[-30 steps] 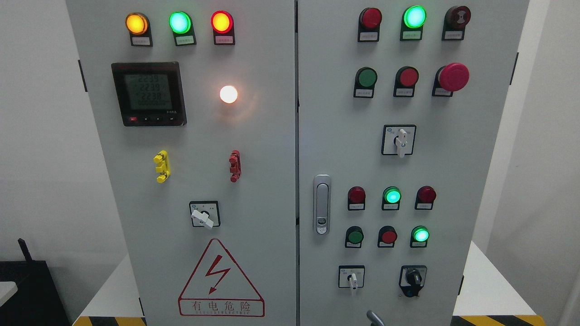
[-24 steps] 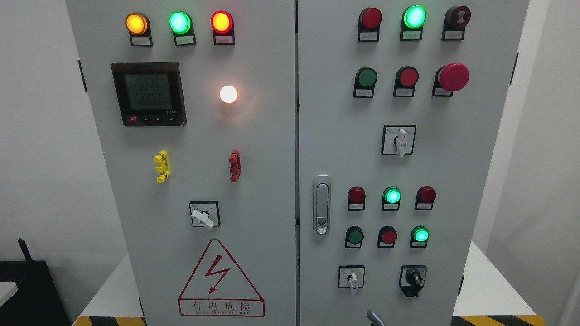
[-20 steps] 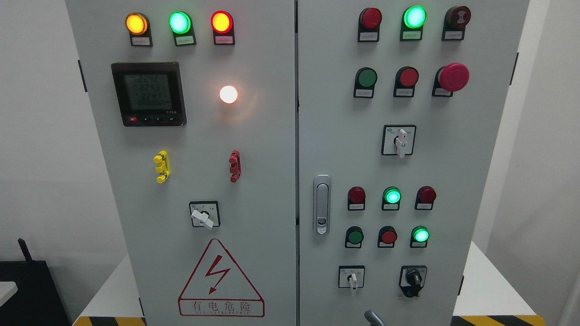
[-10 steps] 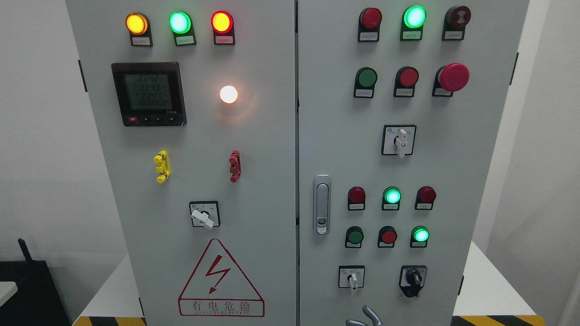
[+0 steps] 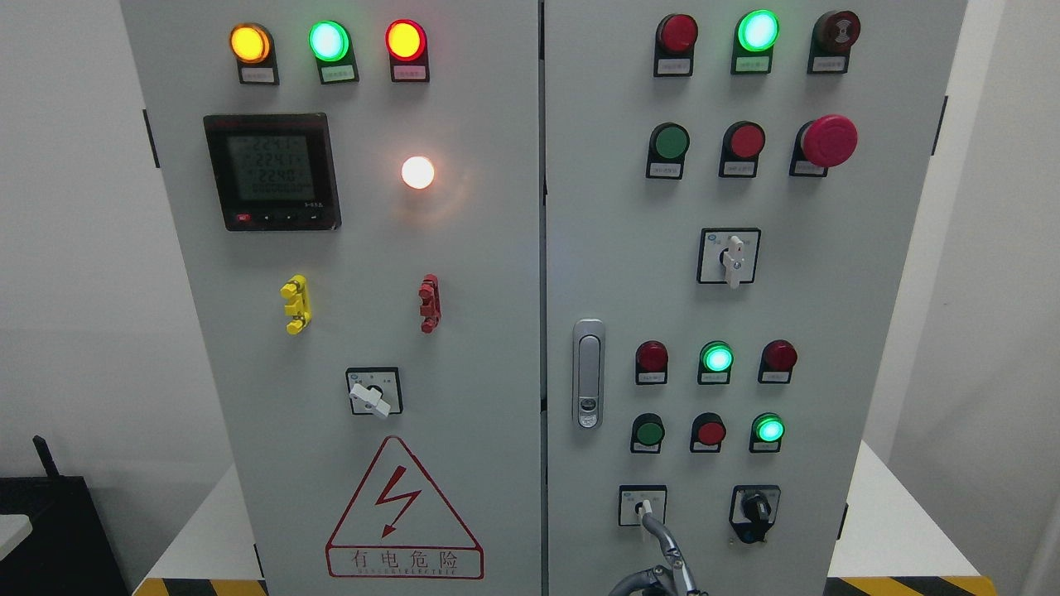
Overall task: Release door handle
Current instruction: 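Raise the right hand from below toward the silver door handle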
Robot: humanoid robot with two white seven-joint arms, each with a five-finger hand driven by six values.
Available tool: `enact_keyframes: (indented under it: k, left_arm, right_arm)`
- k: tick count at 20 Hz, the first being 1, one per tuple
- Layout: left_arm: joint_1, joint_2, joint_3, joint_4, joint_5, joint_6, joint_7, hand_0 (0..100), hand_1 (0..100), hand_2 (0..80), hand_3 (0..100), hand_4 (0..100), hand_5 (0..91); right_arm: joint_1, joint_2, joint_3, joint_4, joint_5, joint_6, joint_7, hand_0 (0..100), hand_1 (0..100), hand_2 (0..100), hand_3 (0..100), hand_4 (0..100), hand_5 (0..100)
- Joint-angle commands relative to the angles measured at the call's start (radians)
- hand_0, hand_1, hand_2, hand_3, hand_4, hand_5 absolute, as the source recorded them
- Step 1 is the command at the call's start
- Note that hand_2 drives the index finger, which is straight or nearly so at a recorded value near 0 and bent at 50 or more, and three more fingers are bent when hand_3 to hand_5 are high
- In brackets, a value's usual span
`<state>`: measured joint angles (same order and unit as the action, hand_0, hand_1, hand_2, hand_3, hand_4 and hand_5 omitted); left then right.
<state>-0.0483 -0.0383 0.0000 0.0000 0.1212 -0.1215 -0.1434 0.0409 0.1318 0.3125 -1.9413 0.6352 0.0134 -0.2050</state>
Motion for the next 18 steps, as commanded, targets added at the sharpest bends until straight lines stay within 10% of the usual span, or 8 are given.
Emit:
enact_keyframes:
  k: [1,18]
  left_arm:
    - [0.001,0.0,0.011,0.017,0.0,0.0,0.001,12,39,0.0,0,0,0.0]
    - [-0.001,0.0,0.011,0.017,0.0,0.0,0.001,12,39,0.0,0,0,0.0]
  right_arm:
    - [-0.082,0.003,0.02,0.114,0.224,-0.019,-0.03,34,35,0,96,86,89]
    - [-0.246,0.006,-0.003,0.28,0.664,0.019,-0.09,30,24,0,100,93,98]
